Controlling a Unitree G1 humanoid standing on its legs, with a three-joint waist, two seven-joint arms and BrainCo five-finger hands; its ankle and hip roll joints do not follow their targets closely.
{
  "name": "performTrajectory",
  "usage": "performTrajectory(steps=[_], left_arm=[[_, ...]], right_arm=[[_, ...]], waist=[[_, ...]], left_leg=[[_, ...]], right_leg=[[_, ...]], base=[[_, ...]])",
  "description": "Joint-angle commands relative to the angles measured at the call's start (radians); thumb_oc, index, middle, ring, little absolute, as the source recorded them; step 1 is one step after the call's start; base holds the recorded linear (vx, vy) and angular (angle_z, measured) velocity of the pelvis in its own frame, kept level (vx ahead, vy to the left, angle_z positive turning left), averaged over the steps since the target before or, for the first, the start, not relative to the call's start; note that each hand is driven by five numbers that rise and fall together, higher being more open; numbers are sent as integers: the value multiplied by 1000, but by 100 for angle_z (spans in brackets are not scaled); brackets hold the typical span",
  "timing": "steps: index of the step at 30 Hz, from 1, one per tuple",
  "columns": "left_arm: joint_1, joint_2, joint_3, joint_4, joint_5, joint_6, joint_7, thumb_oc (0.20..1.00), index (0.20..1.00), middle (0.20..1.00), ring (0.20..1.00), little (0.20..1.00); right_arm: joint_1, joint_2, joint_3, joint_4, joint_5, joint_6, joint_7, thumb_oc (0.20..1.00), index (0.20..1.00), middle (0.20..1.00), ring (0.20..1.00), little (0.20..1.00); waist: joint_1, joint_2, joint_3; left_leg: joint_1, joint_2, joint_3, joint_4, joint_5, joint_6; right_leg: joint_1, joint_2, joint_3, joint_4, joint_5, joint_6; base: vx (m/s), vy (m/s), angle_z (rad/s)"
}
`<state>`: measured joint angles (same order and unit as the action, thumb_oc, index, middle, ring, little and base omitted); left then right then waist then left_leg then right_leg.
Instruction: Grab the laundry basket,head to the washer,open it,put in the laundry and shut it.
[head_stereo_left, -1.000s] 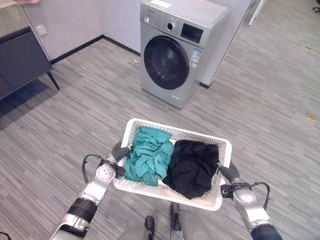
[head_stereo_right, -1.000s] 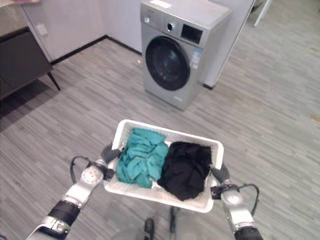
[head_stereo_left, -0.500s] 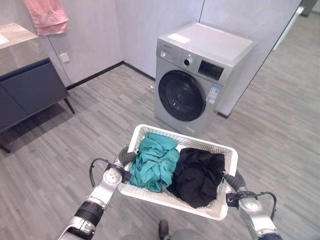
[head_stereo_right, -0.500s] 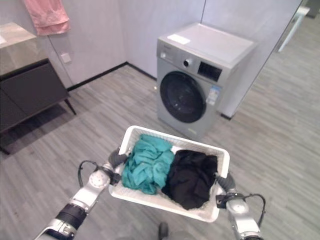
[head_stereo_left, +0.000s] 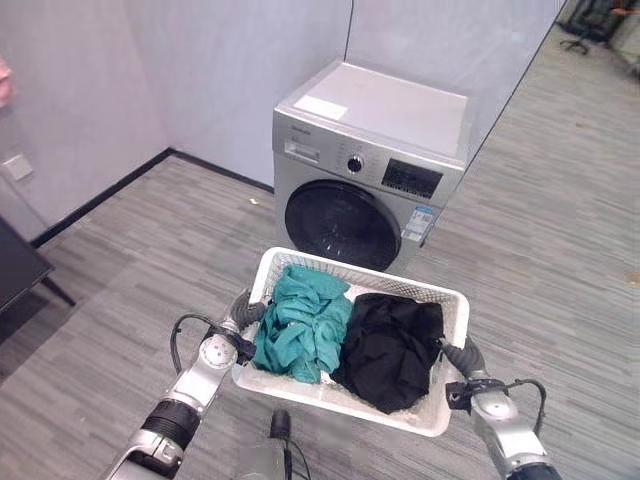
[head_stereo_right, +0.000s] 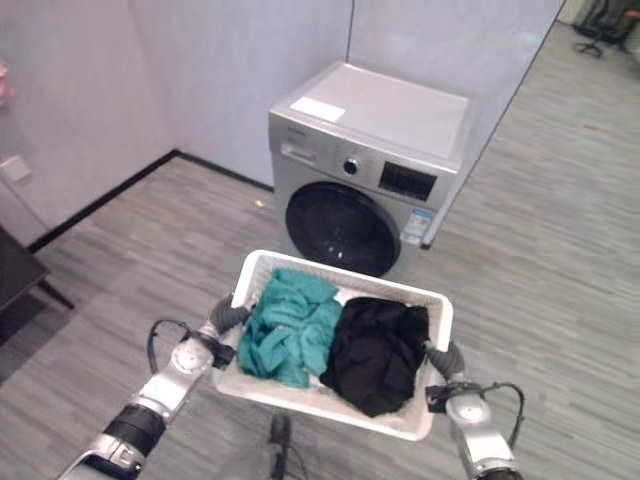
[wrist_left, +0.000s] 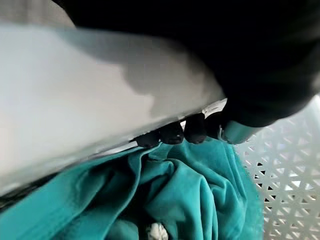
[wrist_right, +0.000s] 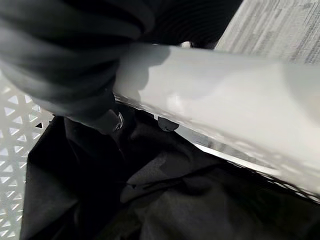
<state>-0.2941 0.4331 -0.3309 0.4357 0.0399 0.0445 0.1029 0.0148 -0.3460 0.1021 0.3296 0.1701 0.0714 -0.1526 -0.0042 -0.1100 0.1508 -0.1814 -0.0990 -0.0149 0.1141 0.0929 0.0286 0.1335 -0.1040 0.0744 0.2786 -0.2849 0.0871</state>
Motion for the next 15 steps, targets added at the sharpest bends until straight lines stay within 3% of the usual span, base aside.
performTrajectory(steps=[1,4,5,8,10,12,15], left_arm=[[-27,88,112,-72,-6,-32,59,200,200,200,200,200],[16,101,149,-99,-7,-26,54,200,200,200,200,200],[44,99,165,-113,-7,-28,46,200,200,200,200,200],[76,94,188,-121,-7,-30,43,200,200,200,200,200],[59,91,188,-105,-6,-28,57,200,200,200,200,200],[25,91,174,-92,8,-29,69,200,200,200,200,200],[10,80,157,-83,13,-30,65,200,200,200,200,200]], right_arm=[[-49,-59,-67,-31,-12,-72,28,200,200,200,200,200],[-73,-43,-50,-18,-20,-67,36,200,200,200,200,200],[-72,-47,-49,-17,-26,-61,40,200,200,200,200,200],[-73,-53,-45,-5,-22,-59,34,200,200,200,200,200],[-74,-57,-42,1,-22,-58,31,200,200,200,200,200],[-72,-69,-49,-9,-21,-58,26,200,200,200,200,200],[-55,-74,-65,-18,-14,-67,25,200,200,200,200,200]], waist=[[31,32,-32],[46,42,-35],[42,44,-37],[29,51,-39],[2,55,-11],[-15,52,6],[-21,35,-16]], left_leg=[[63,120,30,74,-158,-6],[116,119,91,35,-177,6],[142,108,104,8,-182,10],[197,90,106,-34,-201,13],[237,83,86,-36,-221,12],[266,75,64,-16,-262,10],[296,66,51,-5,-297,1]], right_leg=[[-116,-21,-55,-5,210,38],[-167,-67,-187,16,250,54],[-190,-48,-212,-39,247,42],[-226,-23,-219,-162,298,41],[-326,-11,-176,-226,355,64],[-347,-16,-169,-276,388,80],[-308,-21,-164,-274,403,73]], base=[[62,201,-53],[108,178,-45],[189,127,-84],[192,40,-30],[244,-27,15],[332,-124,28],[241,-124,82]])
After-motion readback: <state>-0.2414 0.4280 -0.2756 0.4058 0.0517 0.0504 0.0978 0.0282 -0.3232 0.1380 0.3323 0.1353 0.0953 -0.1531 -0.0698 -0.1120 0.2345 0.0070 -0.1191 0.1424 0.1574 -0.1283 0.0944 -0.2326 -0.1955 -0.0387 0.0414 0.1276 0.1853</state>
